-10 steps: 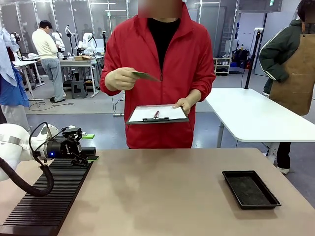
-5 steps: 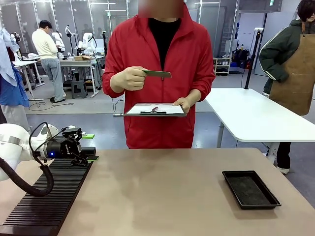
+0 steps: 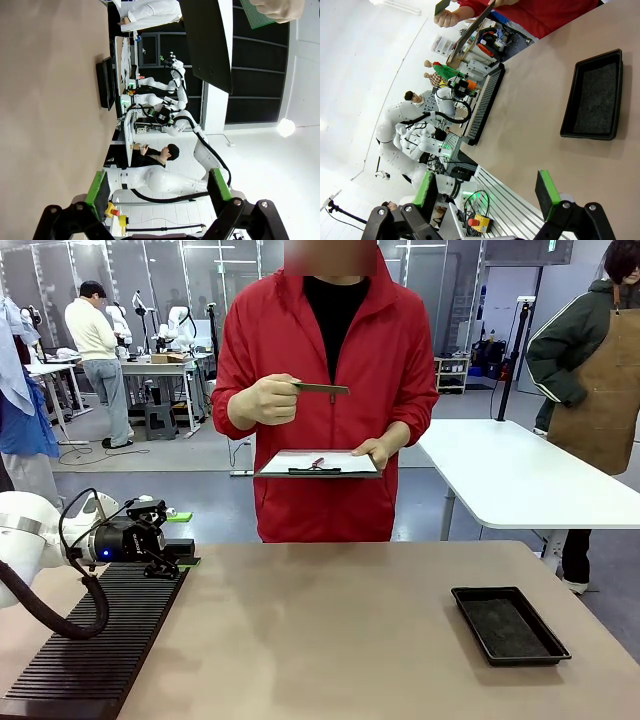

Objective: Inspect the PCB.
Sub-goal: Pick up the Blank PCB that the human is holding.

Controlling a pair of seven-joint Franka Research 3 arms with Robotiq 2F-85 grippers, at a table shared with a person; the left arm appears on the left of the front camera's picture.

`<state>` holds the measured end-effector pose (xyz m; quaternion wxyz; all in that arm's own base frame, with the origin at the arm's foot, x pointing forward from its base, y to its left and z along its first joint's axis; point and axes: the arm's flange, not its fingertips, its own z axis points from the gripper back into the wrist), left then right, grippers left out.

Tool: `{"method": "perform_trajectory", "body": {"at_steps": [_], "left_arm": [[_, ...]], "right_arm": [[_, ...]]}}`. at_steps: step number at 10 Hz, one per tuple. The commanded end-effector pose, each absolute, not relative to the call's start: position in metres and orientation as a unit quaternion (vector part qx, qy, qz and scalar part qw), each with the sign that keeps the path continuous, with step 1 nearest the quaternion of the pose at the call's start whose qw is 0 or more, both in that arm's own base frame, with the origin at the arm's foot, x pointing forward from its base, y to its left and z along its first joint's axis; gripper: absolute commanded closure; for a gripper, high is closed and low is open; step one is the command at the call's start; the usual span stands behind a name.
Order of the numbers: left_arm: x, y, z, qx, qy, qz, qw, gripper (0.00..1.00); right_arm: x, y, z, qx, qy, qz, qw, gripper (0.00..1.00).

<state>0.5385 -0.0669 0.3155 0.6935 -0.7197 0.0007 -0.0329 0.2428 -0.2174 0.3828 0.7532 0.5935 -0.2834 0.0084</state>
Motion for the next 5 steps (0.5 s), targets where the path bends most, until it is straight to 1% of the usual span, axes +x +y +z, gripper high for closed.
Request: {"method": "perform_trajectory", "body": {"at_steps": [1,2,3,5], "left_arm": [[0.539,-0.067,0.316,-0.720,0.000,-0.033,0.693,0.00],[0.538,-0.067,0.316,-0.720,0.001,-0.033,0.694,0.00],[0.527,-0.052,0.328,-0.724,0.005,-0.045,0.688,0.00],[0.477,-0.017,0.332,-0.719,0.036,-0.023,0.693,0.00]], "right_arm": [[0.244,-0.217,0.384,0.596,-0.292,0.012,0.748,0.00],[0.244,-0.217,0.384,0.596,-0.292,0.012,0.748,0.00],[0.244,-0.217,0.384,0.596,-0.292,0.012,0.748,0.00],[0.244,-0.217,0.384,0.596,-0.292,0.012,0.748,0.00]]}}
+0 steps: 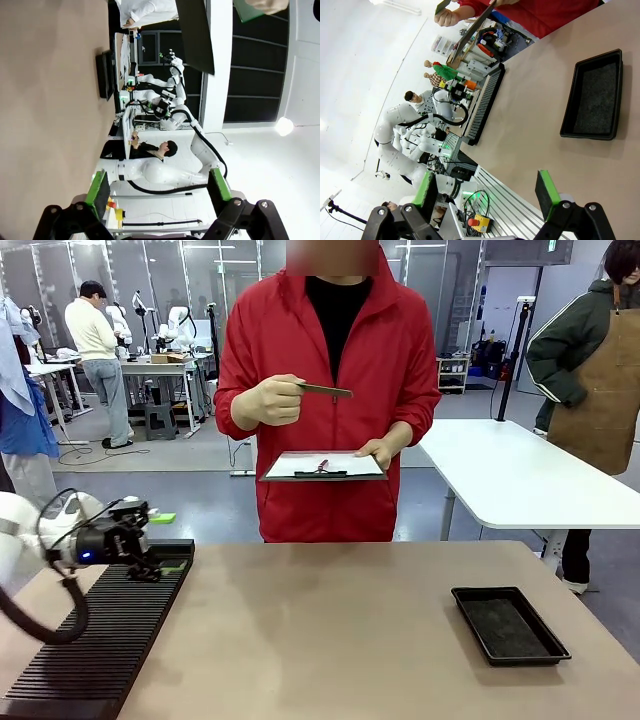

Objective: Inspect the PCB.
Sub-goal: Pick up the Blank PCB that the human is holding.

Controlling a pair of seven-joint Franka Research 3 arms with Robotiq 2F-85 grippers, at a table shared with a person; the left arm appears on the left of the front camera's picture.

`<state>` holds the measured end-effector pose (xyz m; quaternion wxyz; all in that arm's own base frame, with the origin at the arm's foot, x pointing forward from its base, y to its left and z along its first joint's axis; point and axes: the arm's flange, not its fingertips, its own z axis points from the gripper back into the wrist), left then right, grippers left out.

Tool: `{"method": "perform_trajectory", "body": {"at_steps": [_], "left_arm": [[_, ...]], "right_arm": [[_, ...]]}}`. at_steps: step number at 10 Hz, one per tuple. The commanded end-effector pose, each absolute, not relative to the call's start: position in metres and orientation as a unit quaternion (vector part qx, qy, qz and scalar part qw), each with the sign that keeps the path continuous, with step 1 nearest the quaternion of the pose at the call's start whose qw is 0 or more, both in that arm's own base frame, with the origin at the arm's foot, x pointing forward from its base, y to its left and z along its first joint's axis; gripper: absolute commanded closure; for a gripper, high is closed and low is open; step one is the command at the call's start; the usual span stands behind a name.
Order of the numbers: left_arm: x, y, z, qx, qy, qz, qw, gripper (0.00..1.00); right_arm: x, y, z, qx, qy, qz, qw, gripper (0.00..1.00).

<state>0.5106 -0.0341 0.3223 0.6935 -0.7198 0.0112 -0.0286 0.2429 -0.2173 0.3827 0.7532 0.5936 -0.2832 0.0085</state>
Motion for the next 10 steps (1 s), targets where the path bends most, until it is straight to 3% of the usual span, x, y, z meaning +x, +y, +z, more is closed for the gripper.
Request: {"method": "perform_trajectory", "body": {"at_steps": [1,3,7,10], "left_arm": [[0.453,0.000,0.334,-0.713,0.052,-0.035,0.698,0.00],[0.405,0.044,0.344,-0.705,0.042,-0.050,0.706,0.00],[0.331,0.128,0.356,-0.707,-0.069,-0.078,0.699,0.00],[0.280,0.182,0.362,-0.702,-0.104,-0.073,0.701,0.00]], "right_arm": [[0.244,-0.217,0.384,0.596,-0.292,0.012,0.748,0.00],[0.244,-0.217,0.384,0.596,-0.292,0.012,0.748,0.00],[0.244,-0.217,0.384,0.596,-0.292,0.012,0.748,0.00],[0.244,-0.217,0.384,0.596,-0.292,0.012,0.748,0.00]]}}
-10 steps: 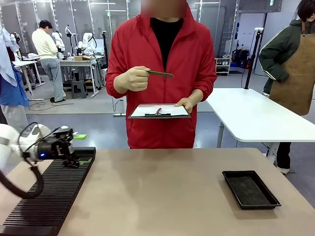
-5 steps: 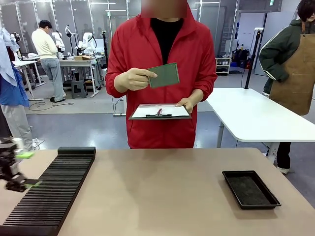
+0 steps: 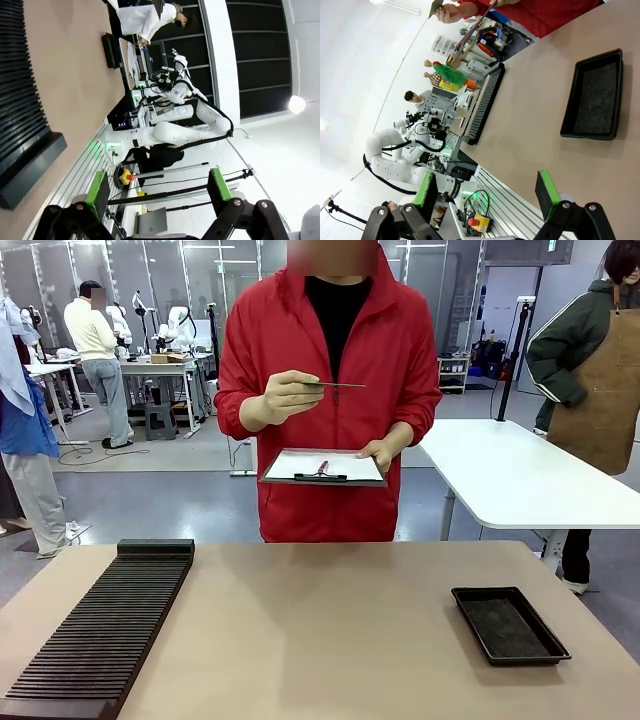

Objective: Inspect the PCB.
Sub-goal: Pick up the Blank PCB that the human is holding.

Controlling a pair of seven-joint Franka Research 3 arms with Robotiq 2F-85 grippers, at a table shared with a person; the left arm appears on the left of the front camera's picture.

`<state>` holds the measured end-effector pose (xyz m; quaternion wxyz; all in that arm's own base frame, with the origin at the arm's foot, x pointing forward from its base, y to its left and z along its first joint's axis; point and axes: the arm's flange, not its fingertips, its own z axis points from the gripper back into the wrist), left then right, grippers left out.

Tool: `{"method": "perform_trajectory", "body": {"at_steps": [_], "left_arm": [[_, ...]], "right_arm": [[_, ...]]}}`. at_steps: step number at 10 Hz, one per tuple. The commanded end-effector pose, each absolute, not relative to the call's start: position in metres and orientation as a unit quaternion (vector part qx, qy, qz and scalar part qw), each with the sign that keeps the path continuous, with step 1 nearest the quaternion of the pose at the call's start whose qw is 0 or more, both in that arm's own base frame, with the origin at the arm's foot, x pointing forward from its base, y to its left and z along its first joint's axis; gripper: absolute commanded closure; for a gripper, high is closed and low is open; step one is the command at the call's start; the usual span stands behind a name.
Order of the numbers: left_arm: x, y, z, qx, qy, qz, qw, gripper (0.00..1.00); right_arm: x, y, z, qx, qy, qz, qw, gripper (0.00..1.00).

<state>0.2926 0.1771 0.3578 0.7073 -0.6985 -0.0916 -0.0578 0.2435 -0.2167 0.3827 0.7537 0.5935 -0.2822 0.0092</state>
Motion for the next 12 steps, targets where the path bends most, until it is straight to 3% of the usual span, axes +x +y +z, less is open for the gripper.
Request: {"method": "perform_trajectory", "body": {"at_steps": [1,12], "left_arm": [[0.265,0.188,0.369,-0.705,-0.110,-0.085,0.696,0.00],[0.262,0.197,0.369,-0.699,-0.120,-0.064,0.702,0.00]], "right_arm": [[0.244,-0.217,0.384,0.596,-0.292,0.012,0.748,0.00],[0.244,-0.217,0.384,0.596,-0.292,0.012,0.748,0.00]]}}
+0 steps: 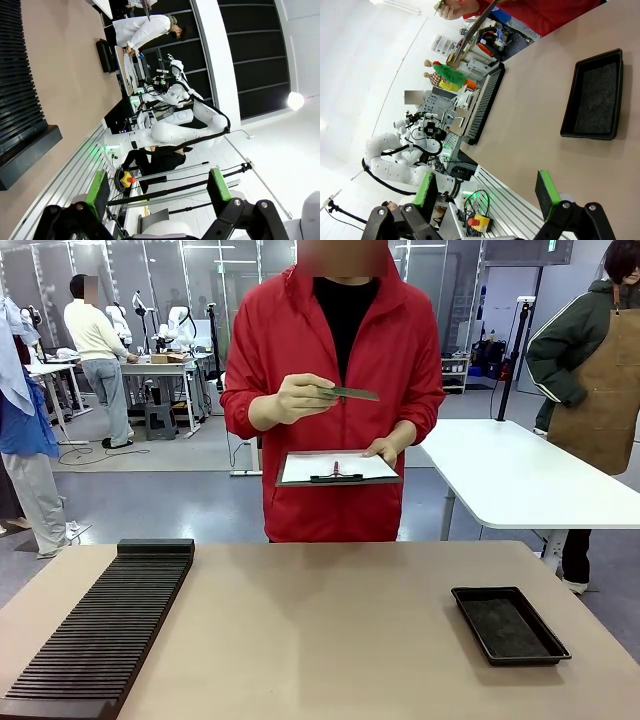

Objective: Inspect the PCB.
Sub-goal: Pick up the Blank PCB that the human is holding.

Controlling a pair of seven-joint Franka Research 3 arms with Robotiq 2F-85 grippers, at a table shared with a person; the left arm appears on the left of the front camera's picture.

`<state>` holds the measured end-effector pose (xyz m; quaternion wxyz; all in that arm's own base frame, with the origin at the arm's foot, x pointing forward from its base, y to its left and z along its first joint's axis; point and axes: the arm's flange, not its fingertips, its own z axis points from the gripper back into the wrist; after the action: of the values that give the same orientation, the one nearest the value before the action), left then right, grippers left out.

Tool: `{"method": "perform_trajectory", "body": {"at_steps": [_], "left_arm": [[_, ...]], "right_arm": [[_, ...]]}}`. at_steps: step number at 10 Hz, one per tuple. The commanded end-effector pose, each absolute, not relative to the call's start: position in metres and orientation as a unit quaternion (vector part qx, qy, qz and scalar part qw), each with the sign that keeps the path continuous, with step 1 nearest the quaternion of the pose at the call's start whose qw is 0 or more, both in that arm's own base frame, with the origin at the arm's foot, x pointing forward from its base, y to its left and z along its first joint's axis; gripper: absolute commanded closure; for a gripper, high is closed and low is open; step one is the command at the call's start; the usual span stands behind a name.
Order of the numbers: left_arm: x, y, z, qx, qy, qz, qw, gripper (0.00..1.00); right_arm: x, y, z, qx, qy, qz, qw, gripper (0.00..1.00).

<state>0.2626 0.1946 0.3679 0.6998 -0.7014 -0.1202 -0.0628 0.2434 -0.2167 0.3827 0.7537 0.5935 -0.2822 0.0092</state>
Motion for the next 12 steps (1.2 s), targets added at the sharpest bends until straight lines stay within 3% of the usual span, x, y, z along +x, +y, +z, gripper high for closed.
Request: {"method": "perform_trajectory", "body": {"at_steps": [1,12], "left_arm": [[0.2617,0.1975,0.3692,-0.699,-0.120,-0.064,0.702,0.00],[0.2617,0.1975,0.3692,-0.699,-0.120,-0.064,0.702,0.00]], "right_arm": [[0.2435,-0.2174,0.3838,0.596,-0.292,0.012,0.748,0.00],[0.2435,-0.2174,0.3838,0.596,-0.292,0.012,0.748,0.00]]}}
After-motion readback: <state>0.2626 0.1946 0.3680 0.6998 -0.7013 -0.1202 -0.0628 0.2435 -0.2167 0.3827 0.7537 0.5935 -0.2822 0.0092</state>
